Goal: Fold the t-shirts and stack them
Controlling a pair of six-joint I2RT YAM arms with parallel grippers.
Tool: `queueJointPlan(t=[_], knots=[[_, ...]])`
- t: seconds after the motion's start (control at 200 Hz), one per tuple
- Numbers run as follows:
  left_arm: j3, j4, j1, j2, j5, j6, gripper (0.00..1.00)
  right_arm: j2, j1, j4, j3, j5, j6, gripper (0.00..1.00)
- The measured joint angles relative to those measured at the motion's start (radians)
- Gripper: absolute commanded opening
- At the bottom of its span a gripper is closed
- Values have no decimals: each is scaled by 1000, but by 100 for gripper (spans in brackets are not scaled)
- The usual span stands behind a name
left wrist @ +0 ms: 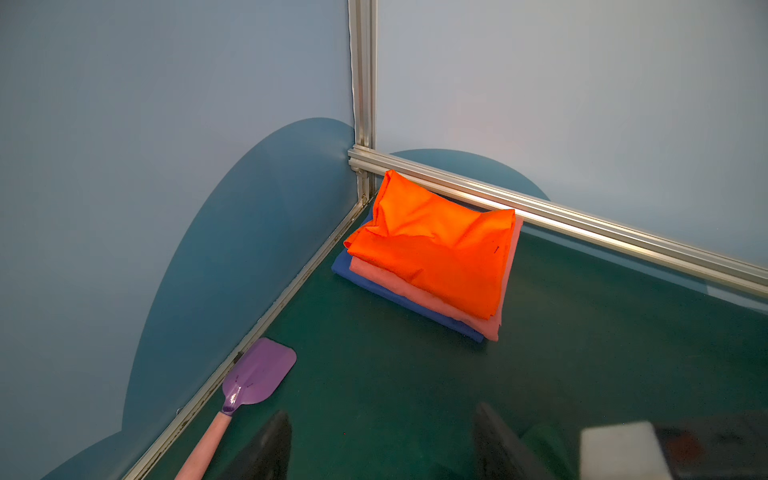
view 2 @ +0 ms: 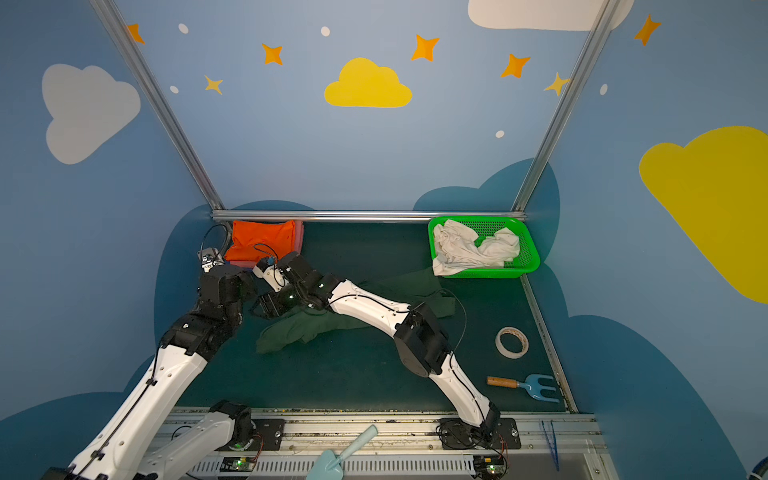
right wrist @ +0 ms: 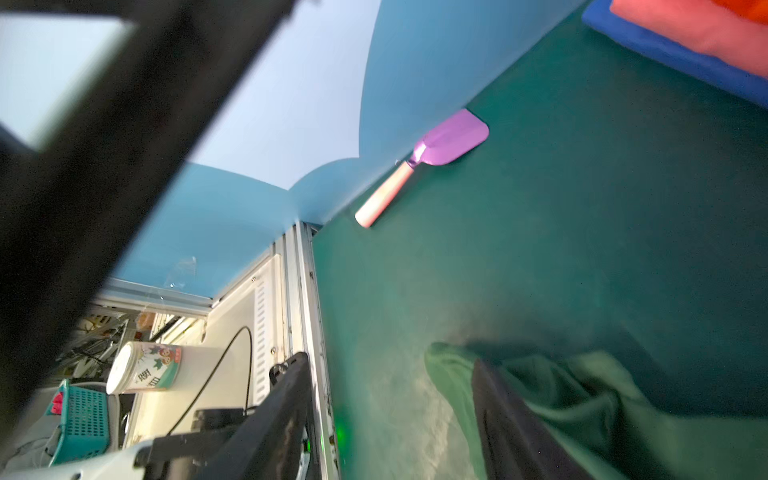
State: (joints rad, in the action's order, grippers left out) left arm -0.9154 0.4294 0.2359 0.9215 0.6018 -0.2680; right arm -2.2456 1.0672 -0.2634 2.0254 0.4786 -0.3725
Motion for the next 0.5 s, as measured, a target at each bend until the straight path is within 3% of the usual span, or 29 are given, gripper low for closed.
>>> queueJointPlan(t=[0.135, 0.26, 0.501], knots=[[12, -3, 0, 8, -55, 6, 71, 134, -45, -2, -172, -13, 14, 64], [7, 1, 0, 71, -173, 0, 72, 293, -142, -11, -340, -63, 23, 64], [-123, 72, 3, 345, -409, -54, 74, 563, -379, -158, -594, -311, 56, 63]])
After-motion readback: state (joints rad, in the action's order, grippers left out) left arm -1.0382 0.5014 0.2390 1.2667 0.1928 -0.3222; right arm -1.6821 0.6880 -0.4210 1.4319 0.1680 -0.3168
